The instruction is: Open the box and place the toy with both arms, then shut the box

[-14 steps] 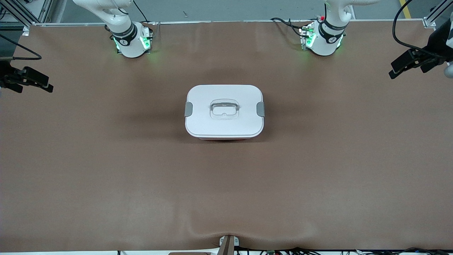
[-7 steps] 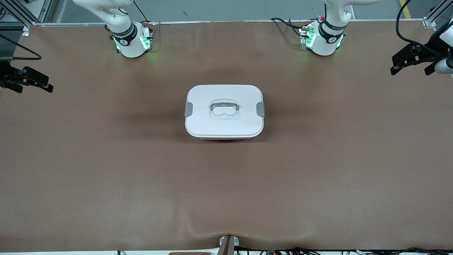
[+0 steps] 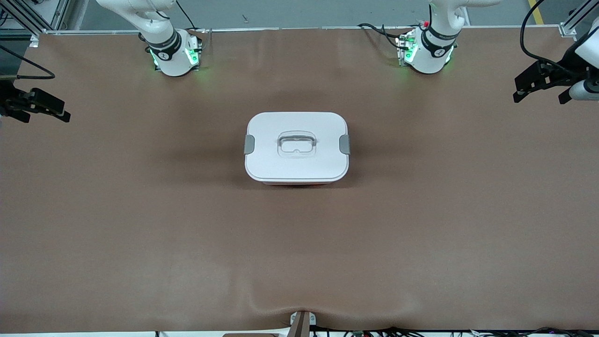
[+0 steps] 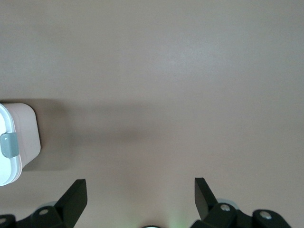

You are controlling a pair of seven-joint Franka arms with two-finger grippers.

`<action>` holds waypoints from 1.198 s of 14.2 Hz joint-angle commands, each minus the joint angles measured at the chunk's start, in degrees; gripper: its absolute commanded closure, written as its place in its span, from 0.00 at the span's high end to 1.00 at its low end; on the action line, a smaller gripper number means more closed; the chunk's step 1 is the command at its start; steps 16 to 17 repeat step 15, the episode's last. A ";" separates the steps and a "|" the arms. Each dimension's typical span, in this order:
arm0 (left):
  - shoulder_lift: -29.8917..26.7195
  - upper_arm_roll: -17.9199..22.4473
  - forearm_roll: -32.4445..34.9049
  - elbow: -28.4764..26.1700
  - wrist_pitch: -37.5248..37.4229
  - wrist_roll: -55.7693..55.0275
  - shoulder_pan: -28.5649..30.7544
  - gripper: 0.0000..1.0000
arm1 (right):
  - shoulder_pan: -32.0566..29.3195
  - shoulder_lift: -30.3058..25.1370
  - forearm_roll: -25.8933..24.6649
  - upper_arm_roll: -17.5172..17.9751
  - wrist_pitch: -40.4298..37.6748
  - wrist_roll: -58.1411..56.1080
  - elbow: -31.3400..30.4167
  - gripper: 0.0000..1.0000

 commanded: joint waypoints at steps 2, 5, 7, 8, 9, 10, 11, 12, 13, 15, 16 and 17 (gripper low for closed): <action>1.56 0.12 -0.10 0.54 0.69 0.90 0.37 1.00 | -0.43 0.15 0.78 0.17 -0.38 0.27 0.81 1.00; 2.18 0.03 -0.28 1.08 0.69 0.02 -0.16 1.00 | -0.43 0.15 0.78 0.17 -0.38 0.27 0.81 1.00; 2.18 -0.05 -0.28 1.08 0.69 -0.34 0.01 1.00 | -0.34 0.15 0.78 0.17 -0.38 0.27 0.81 1.00; 2.27 0.03 -1.32 0.90 0.69 -0.34 0.19 1.00 | -0.34 0.15 0.78 0.17 -0.38 0.27 0.81 1.00; 2.27 0.12 -2.64 0.90 0.61 -0.51 0.28 1.00 | -0.34 0.15 0.78 0.17 -0.38 0.27 0.81 1.00; 2.27 0.12 -2.82 0.81 0.60 -0.69 0.28 1.00 | -0.34 0.15 0.78 0.17 -0.38 0.27 0.81 1.00; 2.18 0.12 -2.91 0.81 0.60 -0.86 0.19 1.00 | -0.34 0.15 0.78 0.17 -0.38 0.27 0.81 1.00; 2.18 0.12 -2.91 0.81 0.60 -1.39 0.19 1.00 | -0.34 0.15 0.78 0.17 -0.38 0.27 0.81 1.00; 2.18 0.03 -2.91 0.81 0.52 -2.17 0.10 1.00 | -0.34 0.15 0.78 0.17 -0.38 0.27 0.81 1.00; 2.18 0.03 -2.91 0.90 0.52 -2.45 0.19 1.00 | -0.34 0.15 0.78 0.17 -0.38 0.36 0.81 1.00; 2.18 0.03 -2.91 0.90 0.52 -2.45 0.19 1.00 | -0.34 0.15 0.78 0.17 -0.38 0.36 0.81 1.00; 2.18 0.03 -2.91 0.90 0.52 -2.45 0.19 1.00 | -0.34 0.15 0.78 0.17 -0.38 0.36 0.81 1.00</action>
